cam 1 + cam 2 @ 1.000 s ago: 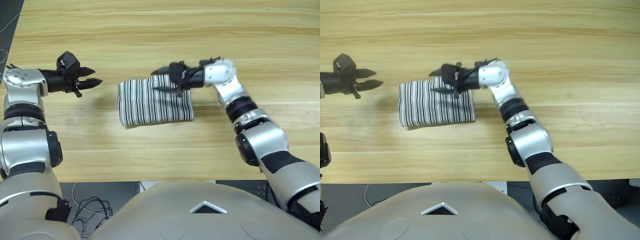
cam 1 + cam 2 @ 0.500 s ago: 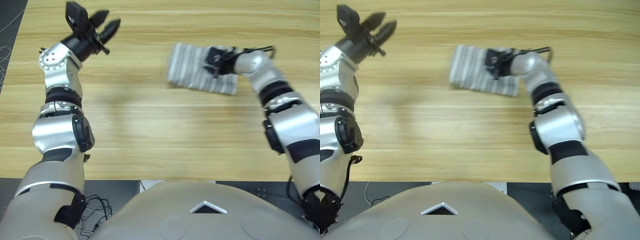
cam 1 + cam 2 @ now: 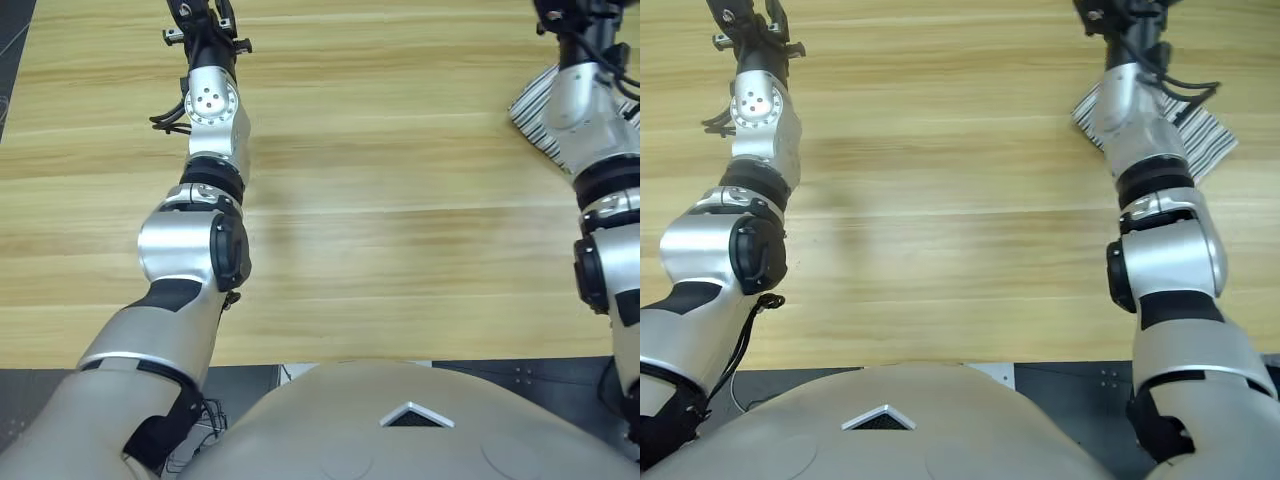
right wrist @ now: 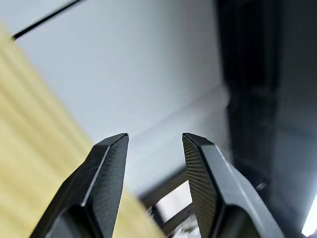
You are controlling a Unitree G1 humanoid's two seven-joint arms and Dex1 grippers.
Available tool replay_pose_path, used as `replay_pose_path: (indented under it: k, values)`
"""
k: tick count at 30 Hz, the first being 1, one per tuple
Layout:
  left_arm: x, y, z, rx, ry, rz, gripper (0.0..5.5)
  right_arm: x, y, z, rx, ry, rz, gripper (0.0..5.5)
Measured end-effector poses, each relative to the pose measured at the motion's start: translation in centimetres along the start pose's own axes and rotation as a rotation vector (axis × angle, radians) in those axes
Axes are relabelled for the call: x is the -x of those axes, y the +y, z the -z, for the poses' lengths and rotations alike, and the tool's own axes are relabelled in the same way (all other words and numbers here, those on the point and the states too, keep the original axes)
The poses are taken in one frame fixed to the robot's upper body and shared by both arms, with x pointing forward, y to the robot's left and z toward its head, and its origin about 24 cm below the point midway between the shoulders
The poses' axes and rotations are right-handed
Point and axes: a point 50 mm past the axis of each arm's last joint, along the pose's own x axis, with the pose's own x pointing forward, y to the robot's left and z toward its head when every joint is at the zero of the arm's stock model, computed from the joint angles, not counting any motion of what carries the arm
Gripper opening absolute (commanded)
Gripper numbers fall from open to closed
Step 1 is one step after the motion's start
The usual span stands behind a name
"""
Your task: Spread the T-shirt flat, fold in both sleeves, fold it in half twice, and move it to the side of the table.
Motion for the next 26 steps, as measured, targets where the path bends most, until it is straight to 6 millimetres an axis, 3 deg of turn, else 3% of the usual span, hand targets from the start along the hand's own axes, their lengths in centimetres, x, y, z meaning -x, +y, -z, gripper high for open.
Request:
replay_pose_path:
  k: [2,3,4,6,9,12,15,19,26]
  values:
    - [0.7,-0.4,0.0,-0.112,-0.091,0.015,2.06,1.2,2.7,-4.4,0.110,-0.218,0.047,2.02]
    - [0.9,-1.0,-0.1,-0.160,-0.121,0.041,2.06,2.0,4.5,-5.9,0.075,-0.254,-0.032,2.02]
    - [1.0,-1.7,-0.2,-0.217,-0.149,0.076,2.06,2.8,5.8,-6.2,0.044,-0.240,-0.136,2.02]
    - [1.3,-2.8,0.5,-0.255,-0.108,0.120,2.06,4.9,7.3,-4.1,-0.005,-0.125,-0.312,2.02]
    - [1.9,-5.3,0.8,-0.242,-0.071,0.210,2.06,5.4,5.7,0.3,-0.054,0.049,-0.302,2.02]
    - [2.0,-7.2,-0.2,-0.252,-0.122,0.272,2.06,5.7,6.3,-0.5,-0.114,0.031,-0.343,2.02]
    - [1.8,-6.7,-0.2,-0.257,-0.121,0.262,2.06,5.7,7.0,-1.8,-0.249,0.046,-0.393,2.02]
    - [1.9,-6.8,0.0,-0.256,-0.107,0.261,2.06,5.5,6.5,-0.9,-0.360,0.133,-0.374,2.02]
    - [2.3,-7.7,0.4,-0.255,-0.077,0.290,2.06,6.4,6.8,-0.1,-0.367,0.154,-0.453,2.02]
